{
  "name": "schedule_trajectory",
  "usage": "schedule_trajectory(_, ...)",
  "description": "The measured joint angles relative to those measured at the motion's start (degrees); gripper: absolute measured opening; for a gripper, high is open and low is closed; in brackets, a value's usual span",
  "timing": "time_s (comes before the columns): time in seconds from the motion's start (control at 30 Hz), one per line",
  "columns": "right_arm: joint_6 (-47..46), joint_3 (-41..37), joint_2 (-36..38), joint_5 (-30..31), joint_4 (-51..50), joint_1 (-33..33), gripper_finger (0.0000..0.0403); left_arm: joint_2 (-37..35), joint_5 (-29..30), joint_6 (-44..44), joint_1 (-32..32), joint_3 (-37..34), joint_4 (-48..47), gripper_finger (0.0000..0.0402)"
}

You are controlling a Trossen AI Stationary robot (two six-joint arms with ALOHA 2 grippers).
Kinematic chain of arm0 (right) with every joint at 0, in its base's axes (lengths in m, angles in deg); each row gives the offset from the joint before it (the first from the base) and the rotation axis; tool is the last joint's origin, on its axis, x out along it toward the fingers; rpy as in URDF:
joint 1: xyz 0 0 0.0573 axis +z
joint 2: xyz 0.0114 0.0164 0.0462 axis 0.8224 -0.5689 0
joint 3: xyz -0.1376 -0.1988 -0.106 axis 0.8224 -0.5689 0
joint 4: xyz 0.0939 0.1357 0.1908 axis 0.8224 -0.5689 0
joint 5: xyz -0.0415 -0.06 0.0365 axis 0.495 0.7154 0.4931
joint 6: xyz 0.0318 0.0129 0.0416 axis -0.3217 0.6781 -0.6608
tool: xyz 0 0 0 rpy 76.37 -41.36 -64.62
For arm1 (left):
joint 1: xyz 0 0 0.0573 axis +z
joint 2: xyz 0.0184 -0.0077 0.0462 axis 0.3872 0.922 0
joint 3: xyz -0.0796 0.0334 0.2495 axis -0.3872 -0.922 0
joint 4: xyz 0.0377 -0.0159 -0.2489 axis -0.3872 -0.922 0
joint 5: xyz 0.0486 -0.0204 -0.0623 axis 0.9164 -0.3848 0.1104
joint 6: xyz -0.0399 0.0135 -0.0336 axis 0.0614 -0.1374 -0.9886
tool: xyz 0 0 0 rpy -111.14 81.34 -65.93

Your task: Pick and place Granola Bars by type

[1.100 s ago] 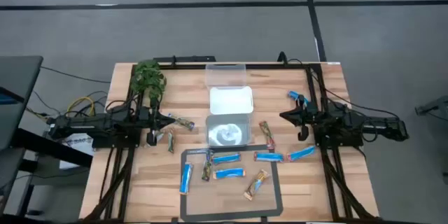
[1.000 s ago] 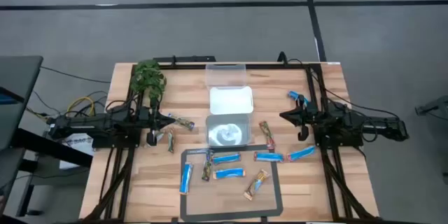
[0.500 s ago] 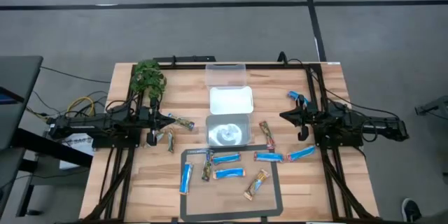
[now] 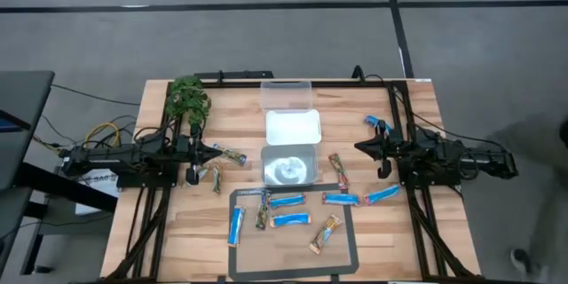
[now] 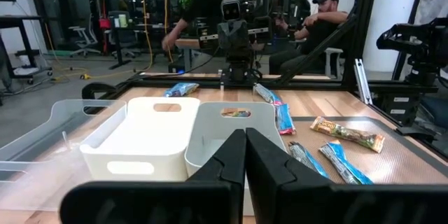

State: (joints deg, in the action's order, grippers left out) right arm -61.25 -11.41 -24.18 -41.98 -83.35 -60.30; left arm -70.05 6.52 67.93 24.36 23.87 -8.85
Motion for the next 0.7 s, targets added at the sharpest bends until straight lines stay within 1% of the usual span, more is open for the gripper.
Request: schedule_trajectory(0.7, 0.0, 0.0, 0.0, 0.0, 0.0, 0.0, 0.0000, 0.0, 0.0, 0.3, 0.0, 0.0, 0.0, 0.0000)
